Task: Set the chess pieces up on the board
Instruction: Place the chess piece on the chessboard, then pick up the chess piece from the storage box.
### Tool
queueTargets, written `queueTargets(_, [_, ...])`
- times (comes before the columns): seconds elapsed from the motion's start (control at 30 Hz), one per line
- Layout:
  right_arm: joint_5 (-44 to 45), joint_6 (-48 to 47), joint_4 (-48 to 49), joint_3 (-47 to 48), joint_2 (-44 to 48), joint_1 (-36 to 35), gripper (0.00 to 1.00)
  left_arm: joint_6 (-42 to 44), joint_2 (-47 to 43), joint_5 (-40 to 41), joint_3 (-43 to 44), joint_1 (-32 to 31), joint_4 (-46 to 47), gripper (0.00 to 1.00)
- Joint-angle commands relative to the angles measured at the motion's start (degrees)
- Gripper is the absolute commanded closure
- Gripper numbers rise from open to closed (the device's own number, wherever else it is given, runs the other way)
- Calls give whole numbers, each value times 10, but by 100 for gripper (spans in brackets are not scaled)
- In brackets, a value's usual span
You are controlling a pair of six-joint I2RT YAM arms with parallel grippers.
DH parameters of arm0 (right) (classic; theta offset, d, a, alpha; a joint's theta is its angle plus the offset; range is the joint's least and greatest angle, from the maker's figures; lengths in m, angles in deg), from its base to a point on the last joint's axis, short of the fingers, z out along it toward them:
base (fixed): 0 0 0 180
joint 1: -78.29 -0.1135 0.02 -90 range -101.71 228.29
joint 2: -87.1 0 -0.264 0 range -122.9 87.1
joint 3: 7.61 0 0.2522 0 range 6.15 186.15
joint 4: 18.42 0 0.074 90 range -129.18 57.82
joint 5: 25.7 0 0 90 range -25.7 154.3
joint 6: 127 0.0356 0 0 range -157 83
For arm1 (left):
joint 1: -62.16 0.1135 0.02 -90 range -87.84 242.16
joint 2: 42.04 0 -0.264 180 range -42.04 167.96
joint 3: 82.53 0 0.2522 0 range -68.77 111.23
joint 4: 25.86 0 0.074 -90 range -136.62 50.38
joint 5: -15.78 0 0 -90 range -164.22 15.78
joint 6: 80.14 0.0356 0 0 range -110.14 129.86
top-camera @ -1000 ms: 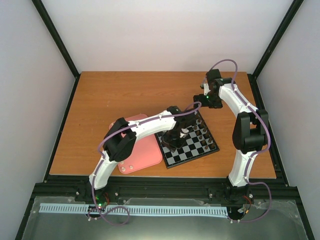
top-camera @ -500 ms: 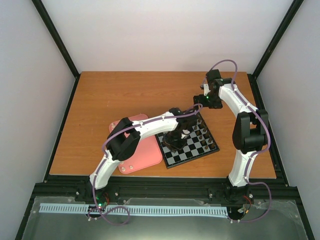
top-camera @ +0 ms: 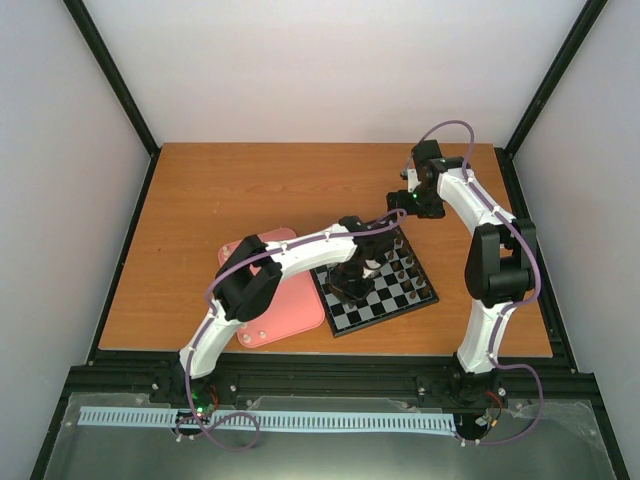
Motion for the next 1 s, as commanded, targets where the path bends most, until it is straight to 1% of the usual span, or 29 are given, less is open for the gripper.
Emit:
queueTargets(0.0, [-1,-8,3,0,9,4,0,12,3,4,21,-3,4,76])
queueTargets(0.03, [-1,-8,2,1,9,4,0,12,-1,7,22,-2,3,73])
queueTargets(0.2, [-1,-8,2,1,8,4,0,17,-20,18,41,-2,-17,69])
queueTargets(0.37, [-1,-9,0,5,7,4,0,18,-61,22,77,-2,-59,59])
queueTargets(0.43, [1,-9,0,6,7,4,0,13,-97,35,80,-2,-73,52])
queueTargets(0.47, [1,-9,0,4,8,4,0,9,-116,45,76,-1,-78,45])
queueTargets(0.53, [2,-8,-1,4,9,4,0,-4,-154,60,55,7,-83,37])
queueTargets(0.57, [3,-9,-1,3,10,4,0,-12,-176,65,34,14,-81,31])
queueTargets(0.63, [5,-7,-1,3,10,4,0,-35,-229,75,-24,35,-74,22])
queueTargets(0.67, [5,-6,-1,3,10,4,0,-47,-258,77,-62,49,-67,14])
queueTargets(0.7, [4,-6,-1,3,11,4,0,-62,-288,78,-106,64,-58,12])
queueTargets(0.8, [4,-4,-1,5,8,4,0,-96,-370,68,-248,105,-30,14])
queueTargets(0.93, [6,-6,-6,8,4,3,0,-134,-436,37,-392,113,3,18])
queueTargets(0.97, [7,-7,-7,7,4,3,0,-140,-448,30,-407,113,15,19])
